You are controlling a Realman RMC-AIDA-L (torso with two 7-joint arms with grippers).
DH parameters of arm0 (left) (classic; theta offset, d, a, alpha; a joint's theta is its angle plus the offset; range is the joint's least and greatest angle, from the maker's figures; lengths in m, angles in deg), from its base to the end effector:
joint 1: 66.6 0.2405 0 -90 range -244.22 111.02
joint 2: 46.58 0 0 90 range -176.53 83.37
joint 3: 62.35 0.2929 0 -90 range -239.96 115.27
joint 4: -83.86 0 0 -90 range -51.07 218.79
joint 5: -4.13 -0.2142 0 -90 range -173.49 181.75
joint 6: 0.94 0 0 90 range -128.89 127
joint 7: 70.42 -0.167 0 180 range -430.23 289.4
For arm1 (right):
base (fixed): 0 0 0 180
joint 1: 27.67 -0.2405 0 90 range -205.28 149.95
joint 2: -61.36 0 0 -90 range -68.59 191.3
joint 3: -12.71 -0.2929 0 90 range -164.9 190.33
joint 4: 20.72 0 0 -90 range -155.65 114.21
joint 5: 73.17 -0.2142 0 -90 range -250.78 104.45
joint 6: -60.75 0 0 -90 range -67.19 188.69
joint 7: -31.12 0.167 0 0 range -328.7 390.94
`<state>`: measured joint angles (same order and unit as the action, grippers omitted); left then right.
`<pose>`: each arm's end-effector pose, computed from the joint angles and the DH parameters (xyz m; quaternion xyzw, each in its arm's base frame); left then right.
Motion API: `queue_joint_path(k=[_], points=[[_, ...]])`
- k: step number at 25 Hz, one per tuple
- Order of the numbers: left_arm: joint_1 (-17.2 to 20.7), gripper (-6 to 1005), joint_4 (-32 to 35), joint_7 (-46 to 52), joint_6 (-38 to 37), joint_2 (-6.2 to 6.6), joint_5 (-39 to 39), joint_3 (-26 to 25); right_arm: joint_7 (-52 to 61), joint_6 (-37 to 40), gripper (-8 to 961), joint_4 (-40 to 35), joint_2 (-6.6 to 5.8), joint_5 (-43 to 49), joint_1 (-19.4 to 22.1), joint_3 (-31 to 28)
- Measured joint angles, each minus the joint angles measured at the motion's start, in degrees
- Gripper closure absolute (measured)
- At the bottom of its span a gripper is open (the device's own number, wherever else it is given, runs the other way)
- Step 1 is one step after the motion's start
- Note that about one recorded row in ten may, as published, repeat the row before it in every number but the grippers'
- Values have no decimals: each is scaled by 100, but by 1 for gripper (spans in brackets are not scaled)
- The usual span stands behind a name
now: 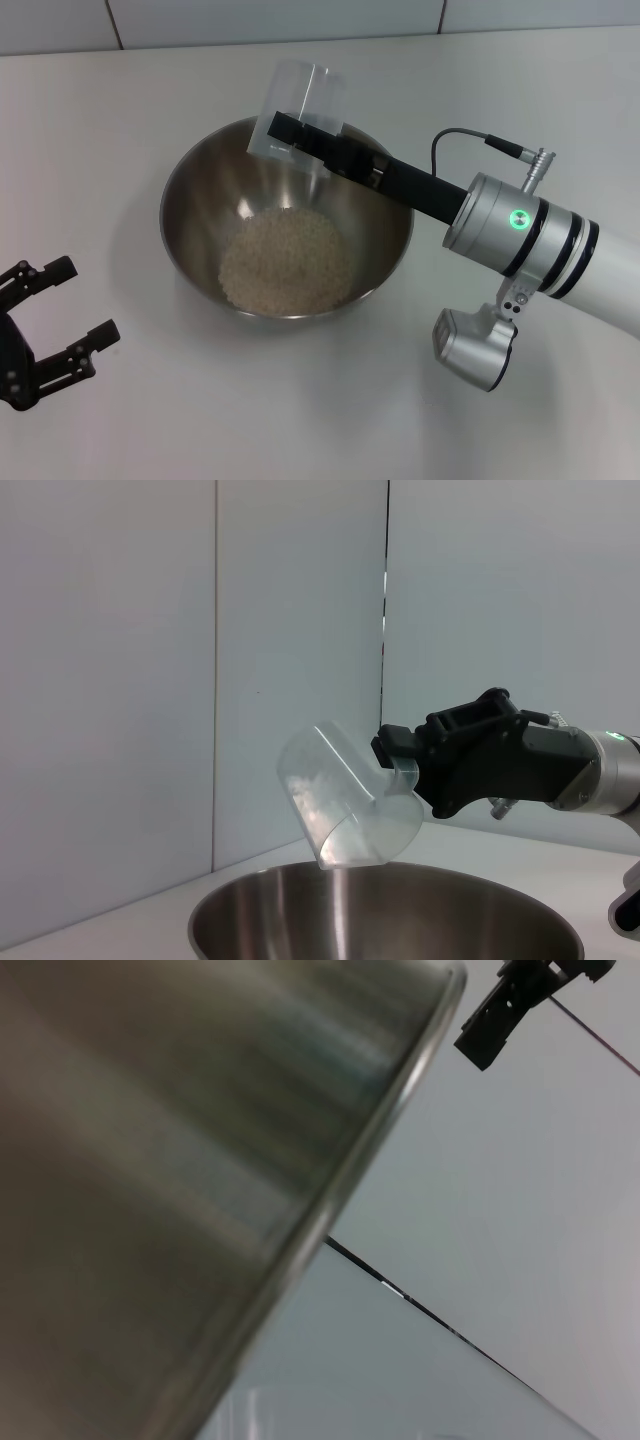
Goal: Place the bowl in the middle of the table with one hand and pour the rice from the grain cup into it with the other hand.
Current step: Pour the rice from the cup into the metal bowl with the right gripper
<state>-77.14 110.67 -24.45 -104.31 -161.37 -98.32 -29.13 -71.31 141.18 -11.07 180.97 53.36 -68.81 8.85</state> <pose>-0.3670 0.2300 0.0029 -0.8987 -0.1261 -0.3316 0.2579 0.1966 0.3594 -0.1252 -0.4488 -0.7447 -0.0279 0.4931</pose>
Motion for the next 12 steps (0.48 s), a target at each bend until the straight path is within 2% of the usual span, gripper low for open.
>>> queue_joint_path(k=[12], points=[[-1, 174, 0, 0, -3, 0, 6, -9, 16, 45, 948, 37, 0, 4, 38, -36]])
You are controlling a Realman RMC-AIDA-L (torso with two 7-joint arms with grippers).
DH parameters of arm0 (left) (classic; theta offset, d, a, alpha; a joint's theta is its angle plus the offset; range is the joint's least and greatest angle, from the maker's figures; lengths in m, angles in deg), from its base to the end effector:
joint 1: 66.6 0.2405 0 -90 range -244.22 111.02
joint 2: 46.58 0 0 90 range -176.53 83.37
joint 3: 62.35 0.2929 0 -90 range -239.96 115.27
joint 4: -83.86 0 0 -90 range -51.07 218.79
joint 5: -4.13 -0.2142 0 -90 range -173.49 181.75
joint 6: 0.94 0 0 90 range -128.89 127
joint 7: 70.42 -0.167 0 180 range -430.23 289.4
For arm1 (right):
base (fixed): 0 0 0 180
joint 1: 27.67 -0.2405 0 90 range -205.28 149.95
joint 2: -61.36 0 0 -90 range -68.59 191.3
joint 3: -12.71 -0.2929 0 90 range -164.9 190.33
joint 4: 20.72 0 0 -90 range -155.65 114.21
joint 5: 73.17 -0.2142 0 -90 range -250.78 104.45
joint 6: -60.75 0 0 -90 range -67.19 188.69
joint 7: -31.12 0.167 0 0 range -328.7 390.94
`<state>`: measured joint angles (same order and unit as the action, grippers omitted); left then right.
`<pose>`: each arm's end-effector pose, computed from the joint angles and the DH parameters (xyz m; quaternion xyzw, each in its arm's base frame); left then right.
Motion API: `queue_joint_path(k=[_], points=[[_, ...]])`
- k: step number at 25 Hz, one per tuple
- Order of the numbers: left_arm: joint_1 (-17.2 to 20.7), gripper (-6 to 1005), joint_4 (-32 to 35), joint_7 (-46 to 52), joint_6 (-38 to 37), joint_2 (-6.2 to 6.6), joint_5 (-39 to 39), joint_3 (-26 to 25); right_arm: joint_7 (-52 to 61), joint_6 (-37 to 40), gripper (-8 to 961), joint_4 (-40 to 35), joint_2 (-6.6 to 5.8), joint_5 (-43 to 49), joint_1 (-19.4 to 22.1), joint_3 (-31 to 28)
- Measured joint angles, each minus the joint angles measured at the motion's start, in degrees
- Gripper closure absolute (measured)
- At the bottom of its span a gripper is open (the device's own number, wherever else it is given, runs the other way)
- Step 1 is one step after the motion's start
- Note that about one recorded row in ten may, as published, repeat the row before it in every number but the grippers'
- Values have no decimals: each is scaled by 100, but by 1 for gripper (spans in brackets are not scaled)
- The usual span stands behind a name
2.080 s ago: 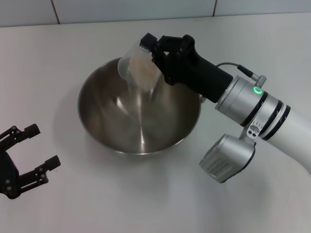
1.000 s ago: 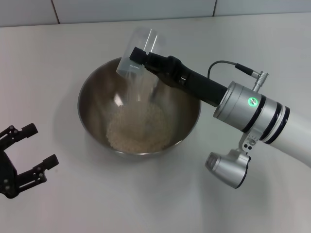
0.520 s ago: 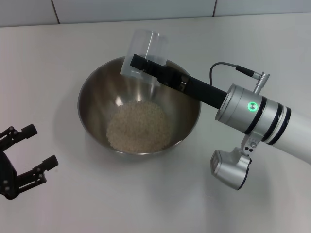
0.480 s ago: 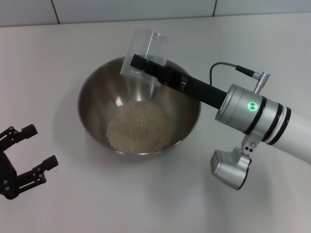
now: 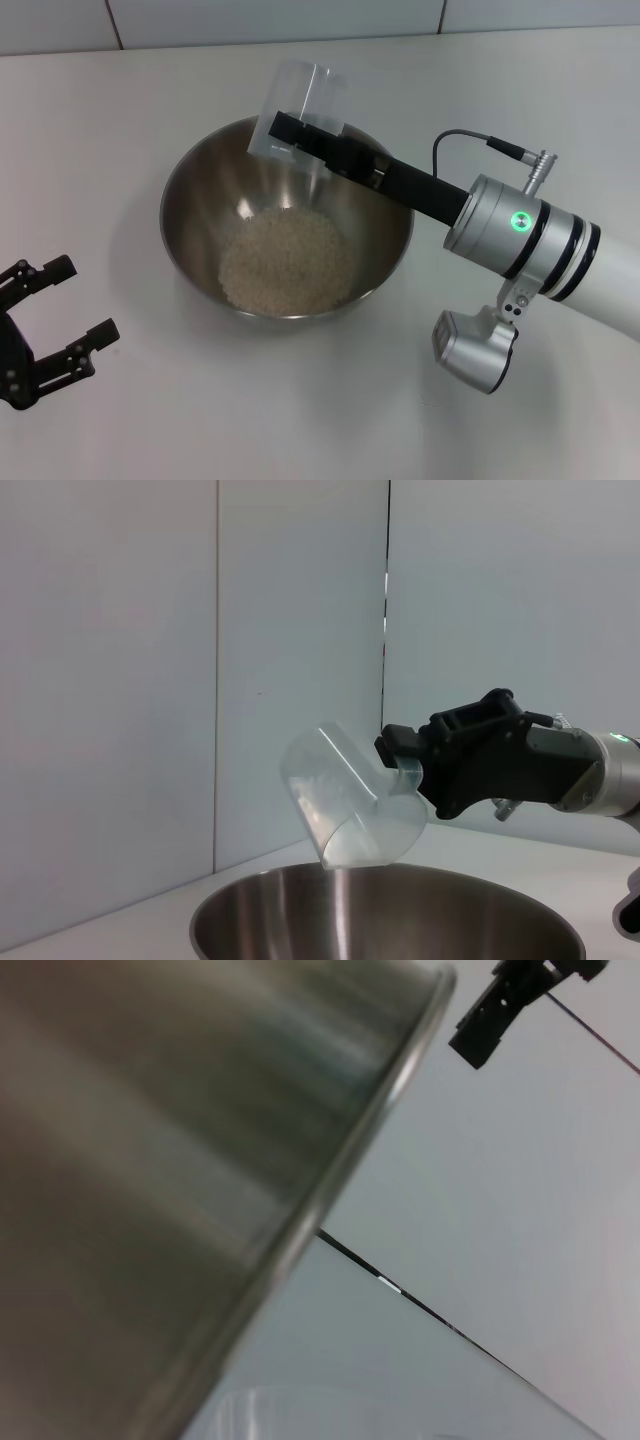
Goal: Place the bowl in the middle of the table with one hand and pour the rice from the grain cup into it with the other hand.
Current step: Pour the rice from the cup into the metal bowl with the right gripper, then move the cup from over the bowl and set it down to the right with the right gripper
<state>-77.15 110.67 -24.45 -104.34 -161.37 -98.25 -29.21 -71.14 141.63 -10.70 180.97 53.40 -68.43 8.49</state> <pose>-0.3669 0.2302 0.0032 -0.8982 -0.1259 -0.3322 0.2588 0.1967 0.3574 -0.1246 -0.4515 -0.7397 -0.0250 0.4984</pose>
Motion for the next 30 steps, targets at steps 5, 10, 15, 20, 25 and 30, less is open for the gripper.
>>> queue_joint_path(k=[5, 10, 15, 20, 25, 30], points=[[0, 174, 0, 0, -3, 0, -11, 0, 73, 10, 948, 43, 0, -11, 1, -15], [-1, 173, 0, -2, -3, 0, -27, 0, 607, 12, 948, 258, 0, -53, 41, -202], [4, 173, 0, -28, 35, 0, -32, 17, 2344, 18, 948, 859, -10, -59, 252, -987], [0, 173, 0, -37, 99, 1, -37, 50, 4460, 35, 948, 1222, -24, -58, 508, -1684], [-18, 173, 0, -20, 102, 14, -38, 53, 6817, 60, 948, 1461, -51, -28, 757, -2384], [-25, 173, 0, -8, 102, 26, -45, 53, 8819, -179, 948, 1430, -70, -21, 960, -2894]])
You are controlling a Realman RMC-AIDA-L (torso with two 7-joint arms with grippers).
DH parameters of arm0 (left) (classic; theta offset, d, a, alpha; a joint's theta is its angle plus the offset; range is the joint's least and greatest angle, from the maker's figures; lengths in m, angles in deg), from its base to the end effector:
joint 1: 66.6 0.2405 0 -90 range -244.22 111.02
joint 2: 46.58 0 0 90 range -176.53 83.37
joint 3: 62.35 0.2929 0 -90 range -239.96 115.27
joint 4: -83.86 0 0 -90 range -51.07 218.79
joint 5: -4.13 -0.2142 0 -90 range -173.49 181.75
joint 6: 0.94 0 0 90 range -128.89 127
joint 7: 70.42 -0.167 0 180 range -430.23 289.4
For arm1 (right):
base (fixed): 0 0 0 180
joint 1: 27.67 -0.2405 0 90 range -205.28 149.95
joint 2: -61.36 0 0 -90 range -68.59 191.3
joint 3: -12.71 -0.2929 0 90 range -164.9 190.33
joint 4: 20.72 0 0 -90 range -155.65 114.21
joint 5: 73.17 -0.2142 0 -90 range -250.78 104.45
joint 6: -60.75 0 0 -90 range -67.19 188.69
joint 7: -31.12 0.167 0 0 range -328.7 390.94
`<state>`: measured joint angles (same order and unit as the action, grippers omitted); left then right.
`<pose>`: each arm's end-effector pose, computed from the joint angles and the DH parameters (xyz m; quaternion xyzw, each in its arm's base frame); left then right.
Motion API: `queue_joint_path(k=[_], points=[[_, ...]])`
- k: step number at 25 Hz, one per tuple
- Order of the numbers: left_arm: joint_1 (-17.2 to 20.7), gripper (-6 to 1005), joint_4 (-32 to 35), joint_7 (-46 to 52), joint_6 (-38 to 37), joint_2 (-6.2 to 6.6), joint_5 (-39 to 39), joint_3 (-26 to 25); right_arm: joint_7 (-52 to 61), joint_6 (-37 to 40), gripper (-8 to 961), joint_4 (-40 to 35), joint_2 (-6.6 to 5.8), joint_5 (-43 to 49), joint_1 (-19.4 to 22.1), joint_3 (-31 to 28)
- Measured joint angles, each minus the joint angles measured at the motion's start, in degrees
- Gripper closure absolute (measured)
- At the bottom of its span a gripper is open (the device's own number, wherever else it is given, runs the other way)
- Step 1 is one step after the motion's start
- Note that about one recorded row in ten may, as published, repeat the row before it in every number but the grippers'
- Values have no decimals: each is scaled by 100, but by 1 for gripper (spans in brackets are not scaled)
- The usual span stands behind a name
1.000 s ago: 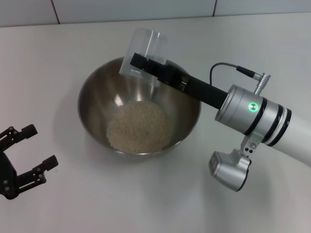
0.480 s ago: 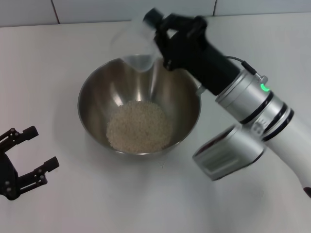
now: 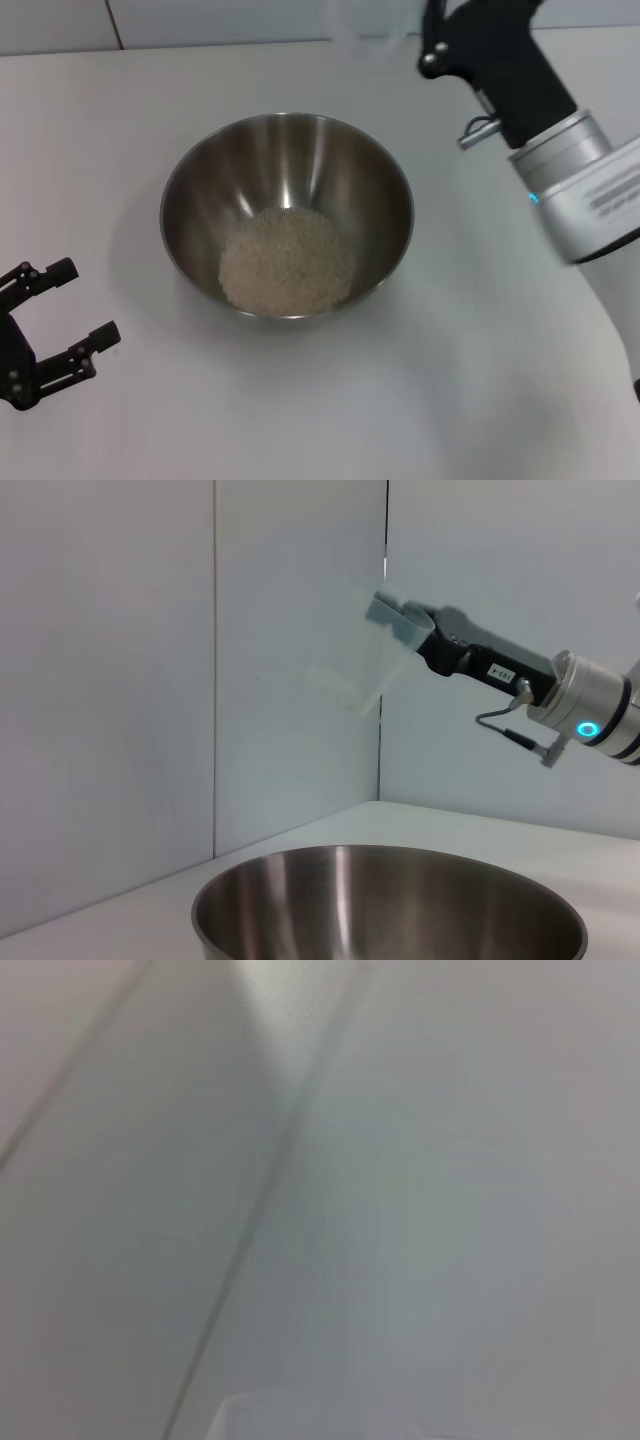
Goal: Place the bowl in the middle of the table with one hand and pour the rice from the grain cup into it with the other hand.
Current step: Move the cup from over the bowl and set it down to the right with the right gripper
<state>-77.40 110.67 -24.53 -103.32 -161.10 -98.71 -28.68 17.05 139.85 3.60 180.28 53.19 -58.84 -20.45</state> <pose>-0.3693 0.2323 0.0023 -0.9027 -0.1263 -0.3215 0.2567 0.2103 0.3778 -0.0659 -0.7191 -0.0137 0.4044 0.5649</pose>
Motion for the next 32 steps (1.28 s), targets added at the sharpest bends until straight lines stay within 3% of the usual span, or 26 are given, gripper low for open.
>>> queue_joint_path(k=[2, 9, 17, 32], points=[[3, 174, 0, 3, 2, 0, 0, 0, 696, -398, 948, -12, -35, 0, 115, -204], [21, 174, 0, 11, 8, 7, 0, 0, 1131, -1015, 948, 23, -97, -10, 321, -237], [52, 174, 0, 88, 7, 17, 1, -41, 1506, -1897, 947, 351, -393, 13, 518, -242], [61, 174, 0, 87, -26, 9, 1, -46, 1524, -2719, 947, 35, -352, 20, 529, -218]])
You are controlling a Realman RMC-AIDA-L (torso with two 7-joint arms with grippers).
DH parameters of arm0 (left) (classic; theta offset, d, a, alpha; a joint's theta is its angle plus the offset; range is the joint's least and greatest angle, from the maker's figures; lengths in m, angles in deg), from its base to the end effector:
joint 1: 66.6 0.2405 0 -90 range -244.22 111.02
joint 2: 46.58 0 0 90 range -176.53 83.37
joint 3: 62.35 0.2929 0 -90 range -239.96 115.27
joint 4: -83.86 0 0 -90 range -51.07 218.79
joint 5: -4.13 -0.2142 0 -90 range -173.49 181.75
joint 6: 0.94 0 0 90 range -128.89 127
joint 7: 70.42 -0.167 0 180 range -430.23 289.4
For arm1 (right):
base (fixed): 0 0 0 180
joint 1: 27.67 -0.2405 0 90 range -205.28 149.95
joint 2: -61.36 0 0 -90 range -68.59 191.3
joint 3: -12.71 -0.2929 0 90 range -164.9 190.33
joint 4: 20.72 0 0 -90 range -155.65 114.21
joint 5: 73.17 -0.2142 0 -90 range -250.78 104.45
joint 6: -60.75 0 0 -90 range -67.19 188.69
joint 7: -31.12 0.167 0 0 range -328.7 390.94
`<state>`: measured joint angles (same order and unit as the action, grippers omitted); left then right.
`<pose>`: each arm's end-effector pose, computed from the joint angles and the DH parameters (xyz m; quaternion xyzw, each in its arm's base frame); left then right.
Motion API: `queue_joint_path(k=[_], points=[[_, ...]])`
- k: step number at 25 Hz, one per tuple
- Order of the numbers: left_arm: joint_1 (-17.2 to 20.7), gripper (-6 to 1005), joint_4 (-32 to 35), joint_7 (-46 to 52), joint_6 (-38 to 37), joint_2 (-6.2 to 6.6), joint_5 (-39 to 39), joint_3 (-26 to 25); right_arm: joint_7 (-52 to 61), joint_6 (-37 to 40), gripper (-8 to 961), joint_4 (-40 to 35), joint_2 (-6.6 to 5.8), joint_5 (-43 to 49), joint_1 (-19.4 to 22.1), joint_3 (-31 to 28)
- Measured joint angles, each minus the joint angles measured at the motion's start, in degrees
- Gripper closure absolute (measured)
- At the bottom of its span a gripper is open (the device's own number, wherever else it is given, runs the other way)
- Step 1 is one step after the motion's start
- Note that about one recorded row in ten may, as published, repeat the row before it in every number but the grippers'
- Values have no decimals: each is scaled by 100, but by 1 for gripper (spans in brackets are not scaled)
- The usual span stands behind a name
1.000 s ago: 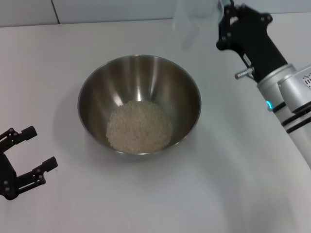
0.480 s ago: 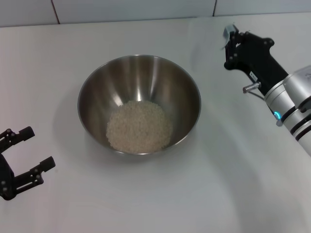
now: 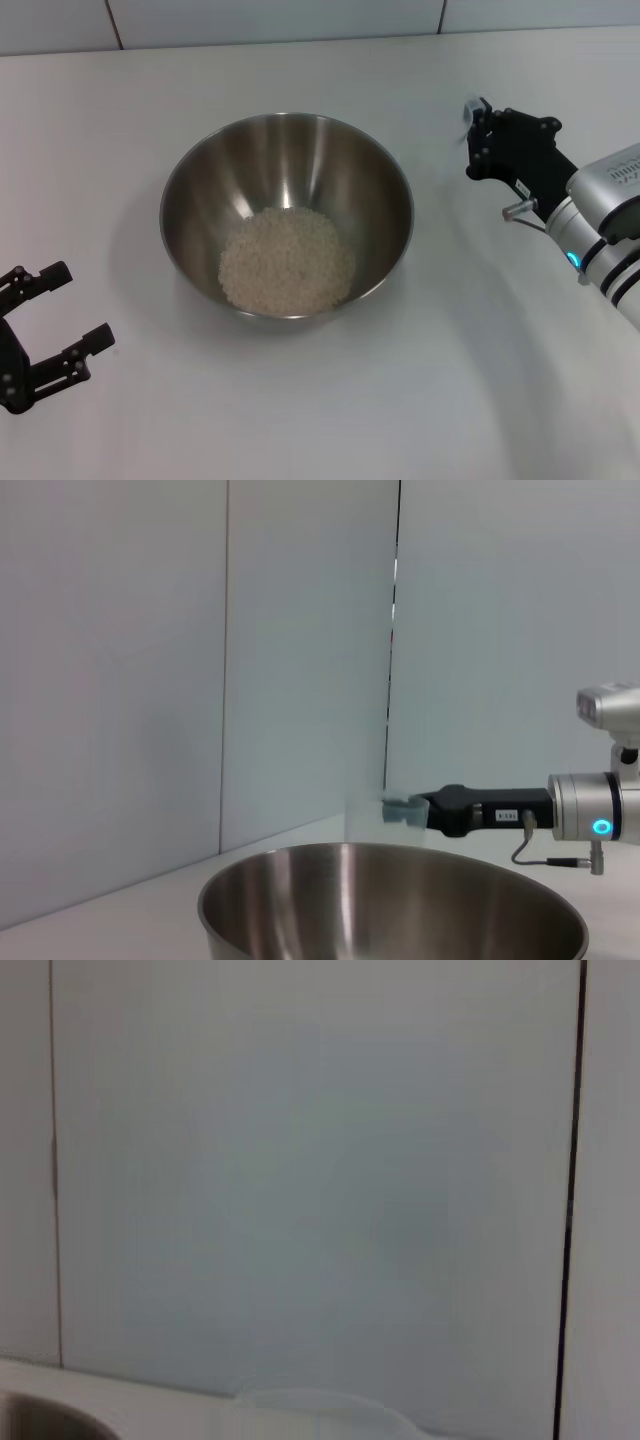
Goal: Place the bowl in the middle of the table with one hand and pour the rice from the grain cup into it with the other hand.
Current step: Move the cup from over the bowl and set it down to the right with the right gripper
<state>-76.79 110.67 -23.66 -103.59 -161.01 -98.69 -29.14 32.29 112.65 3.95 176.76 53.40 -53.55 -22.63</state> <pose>-0.3719 0.2285 0.0043 -0.8997 -0.1372 -0.3239 0.2587 0.3163 0.3800 -0.0896 -0.7836 0.2257 0.2605 0.5168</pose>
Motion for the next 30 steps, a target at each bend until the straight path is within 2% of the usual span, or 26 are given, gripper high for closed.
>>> queue_joint_path(k=[8, 15, 30], points=[[0, 175, 0, 0, -10, 0, 0, -7, 2, -37, 947, -203, 72, 0, 66, 22], [9, 175, 0, 0, -10, 5, 0, -7, 3, 85, 947, -214, 14, 0, 243, -9], [9, 175, 0, 0, -10, 9, 0, -7, 6, 52, 947, -299, 51, 79, 286, 49]])
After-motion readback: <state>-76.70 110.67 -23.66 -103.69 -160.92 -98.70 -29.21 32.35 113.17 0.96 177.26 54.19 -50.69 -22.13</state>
